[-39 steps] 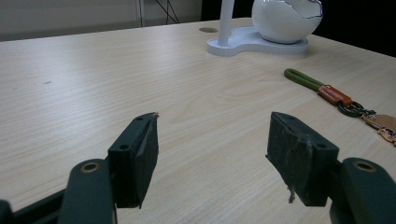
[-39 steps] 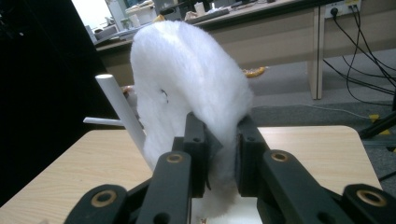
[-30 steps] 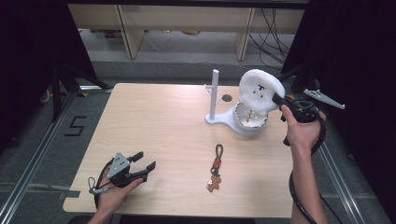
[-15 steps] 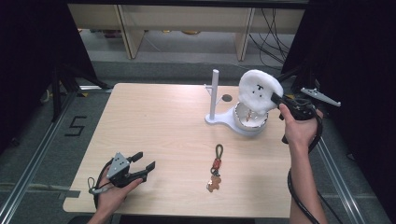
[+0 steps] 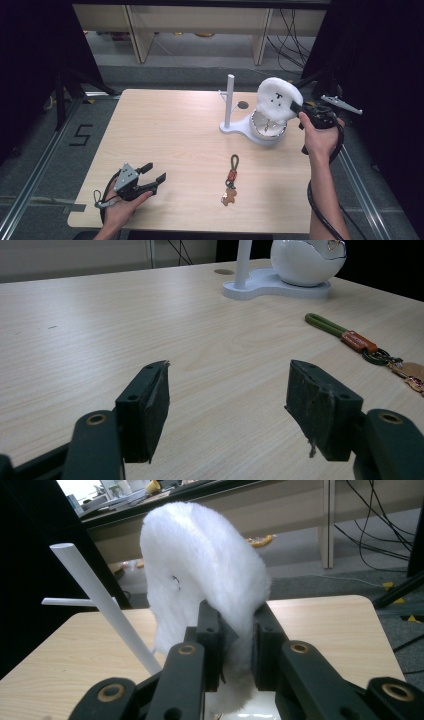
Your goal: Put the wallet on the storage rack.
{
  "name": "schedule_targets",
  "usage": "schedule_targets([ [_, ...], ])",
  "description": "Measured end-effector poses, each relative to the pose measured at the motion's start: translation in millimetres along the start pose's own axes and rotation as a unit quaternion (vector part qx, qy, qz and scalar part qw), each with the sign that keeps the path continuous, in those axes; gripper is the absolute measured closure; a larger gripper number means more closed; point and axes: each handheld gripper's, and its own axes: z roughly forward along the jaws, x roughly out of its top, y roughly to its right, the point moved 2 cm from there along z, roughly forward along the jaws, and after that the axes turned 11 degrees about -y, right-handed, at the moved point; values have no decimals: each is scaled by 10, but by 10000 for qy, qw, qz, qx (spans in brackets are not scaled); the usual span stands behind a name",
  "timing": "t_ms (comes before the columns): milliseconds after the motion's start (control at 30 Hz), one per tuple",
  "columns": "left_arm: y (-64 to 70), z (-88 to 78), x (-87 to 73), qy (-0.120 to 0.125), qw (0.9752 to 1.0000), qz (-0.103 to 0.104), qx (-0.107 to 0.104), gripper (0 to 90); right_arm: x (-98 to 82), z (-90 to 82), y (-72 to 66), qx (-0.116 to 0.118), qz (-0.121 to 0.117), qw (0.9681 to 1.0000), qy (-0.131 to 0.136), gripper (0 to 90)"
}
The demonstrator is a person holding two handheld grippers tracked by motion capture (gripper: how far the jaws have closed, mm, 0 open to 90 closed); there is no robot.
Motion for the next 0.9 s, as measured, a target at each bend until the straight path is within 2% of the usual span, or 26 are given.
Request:
schedule_targets([
  [33,-1,-2,1,-13,10000,-18,10,332,-11,22,21,52,12,10000,45,790],
  [100,-1,-4,0,-17,10000,-20,15,332,-21,21,33,-48,47,10000,-40,790],
  [133,-1,-5,-1,-15,10000,-19,15,332,-22,31,53,-4,-44,10000,12,790],
  [200,0,-2,-1,6,10000,-16,4,332,-32,38,50,24,44,10000,-14,790],
  [267,2,1,0,2,10000,-3,6,332,-39,43,65,0,3,10000,-11,790],
  [400,1,0,-1,0,10000,-4,6,332,-46,42,76,3,100,9999,-52,790],
  [500,3,3,-4,-3,10000,-17,-1,332,-60,56,95,-35,78,10000,-25,790],
  [533,6,-6,-4,-54,10000,-8,33,332,-63,62,116,-62,-18,10000,-37,790],
  [700,2,1,-3,-4,10000,-6,5,332,-81,71,127,-60,85,9999,-80,790],
  [733,-1,-2,-4,-4,10000,-25,11,332,-84,86,146,-87,21,9999,-77,790],
  [767,-2,-3,-4,-1,10000,-30,10,332,-88,82,134,-59,125,9998,-105,790],
  [900,2,-12,-2,-38,10000,-31,40,332,-103,103,159,-132,72,9998,-161,790],
])
